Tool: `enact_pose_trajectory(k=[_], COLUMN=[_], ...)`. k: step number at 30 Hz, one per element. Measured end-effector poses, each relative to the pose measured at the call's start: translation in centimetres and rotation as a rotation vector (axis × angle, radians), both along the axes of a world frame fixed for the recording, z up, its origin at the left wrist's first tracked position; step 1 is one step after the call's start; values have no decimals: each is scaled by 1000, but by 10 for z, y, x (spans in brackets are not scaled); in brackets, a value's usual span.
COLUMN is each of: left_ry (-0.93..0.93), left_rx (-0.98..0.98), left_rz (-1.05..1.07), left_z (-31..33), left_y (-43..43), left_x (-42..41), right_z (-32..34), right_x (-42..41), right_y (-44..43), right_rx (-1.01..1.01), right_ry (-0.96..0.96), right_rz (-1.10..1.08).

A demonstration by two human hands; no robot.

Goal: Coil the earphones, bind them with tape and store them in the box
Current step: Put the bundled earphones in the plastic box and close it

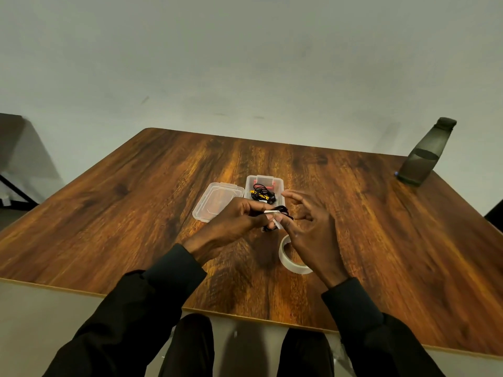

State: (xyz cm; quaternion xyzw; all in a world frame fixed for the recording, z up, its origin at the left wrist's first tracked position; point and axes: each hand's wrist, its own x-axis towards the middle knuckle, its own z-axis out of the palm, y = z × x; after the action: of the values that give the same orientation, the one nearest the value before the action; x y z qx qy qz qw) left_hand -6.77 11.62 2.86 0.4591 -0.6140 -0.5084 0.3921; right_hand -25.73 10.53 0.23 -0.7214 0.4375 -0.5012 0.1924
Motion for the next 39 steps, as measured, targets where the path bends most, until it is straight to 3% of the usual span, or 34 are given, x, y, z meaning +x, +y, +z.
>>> enact_pose_trajectory(k=[5,15,25,29,39], left_ry=[-167,-355,-422,-731,-338], left_rx=[-129,-292,-490,-714,-698], left_rz=[-17,115,177,298,514], left_z=[5,2,-2,-16,-29], left_y=[-3,-3,5,11,13], left_x=[8,2,-3,-9,-16], right_z=[4,0,8,8,22], right_x=[-8,-11,-11,-11,-7], right_y=[-3,-7,-4,-5,-5], right_rx=[110,129,139,152,211], right_ry=[55,30,-24,-24,8], right_rz=[136,142,168,157,172])
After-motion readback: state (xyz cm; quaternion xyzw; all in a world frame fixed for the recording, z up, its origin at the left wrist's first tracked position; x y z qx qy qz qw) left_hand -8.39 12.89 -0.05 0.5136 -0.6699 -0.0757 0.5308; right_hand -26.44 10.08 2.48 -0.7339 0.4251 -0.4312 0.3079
